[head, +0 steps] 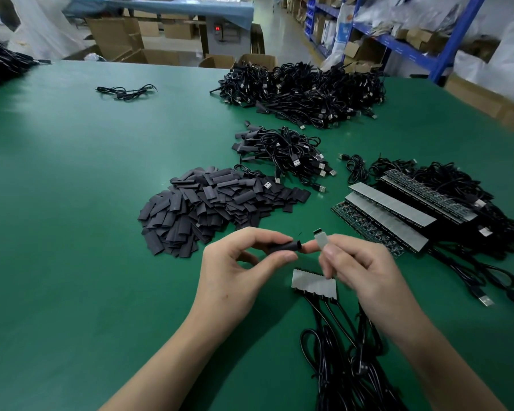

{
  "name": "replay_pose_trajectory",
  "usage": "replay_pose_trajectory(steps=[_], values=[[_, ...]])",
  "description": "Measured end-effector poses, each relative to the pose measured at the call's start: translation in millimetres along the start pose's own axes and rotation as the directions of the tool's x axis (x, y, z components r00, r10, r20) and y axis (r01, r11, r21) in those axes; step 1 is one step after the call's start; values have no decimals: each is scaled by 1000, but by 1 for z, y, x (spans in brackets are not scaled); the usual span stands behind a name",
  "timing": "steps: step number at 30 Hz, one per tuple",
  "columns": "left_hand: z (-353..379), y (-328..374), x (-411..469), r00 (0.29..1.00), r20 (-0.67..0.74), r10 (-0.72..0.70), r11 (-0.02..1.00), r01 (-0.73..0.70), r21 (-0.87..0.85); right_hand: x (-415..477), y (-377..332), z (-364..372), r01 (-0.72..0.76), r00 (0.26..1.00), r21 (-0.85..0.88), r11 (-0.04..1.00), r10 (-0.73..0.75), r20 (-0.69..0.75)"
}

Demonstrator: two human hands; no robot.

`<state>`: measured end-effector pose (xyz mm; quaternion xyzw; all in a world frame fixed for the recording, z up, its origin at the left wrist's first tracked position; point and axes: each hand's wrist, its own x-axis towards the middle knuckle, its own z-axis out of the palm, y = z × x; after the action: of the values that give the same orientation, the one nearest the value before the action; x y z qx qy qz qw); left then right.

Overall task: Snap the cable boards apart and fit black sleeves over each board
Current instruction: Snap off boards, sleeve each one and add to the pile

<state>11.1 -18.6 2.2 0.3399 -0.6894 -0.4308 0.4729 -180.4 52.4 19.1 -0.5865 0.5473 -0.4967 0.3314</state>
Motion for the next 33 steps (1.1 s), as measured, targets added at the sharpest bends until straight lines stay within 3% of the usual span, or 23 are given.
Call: replay_pose_trajectory(steps=[3, 9, 20, 33], values=[[-2, -2, 1, 1000, -10, 1, 1000, -1, 20, 2, 3, 2, -2, 1000, -122, 993, 3, 5], [-6, -4, 3, 999, -42, 16, 998, -14, 65, 2, -1, 0, -28, 999, 32, 999, 27, 22], [-6, -7, 4, 988, 14, 152, 977, -152, 150, 2, 0, 2, -66, 997, 26, 997, 65, 33], [-8, -8, 2, 958, 91, 272, 882, -286, 374, 1, 2, 0, -155, 986, -39, 987, 157, 57]])
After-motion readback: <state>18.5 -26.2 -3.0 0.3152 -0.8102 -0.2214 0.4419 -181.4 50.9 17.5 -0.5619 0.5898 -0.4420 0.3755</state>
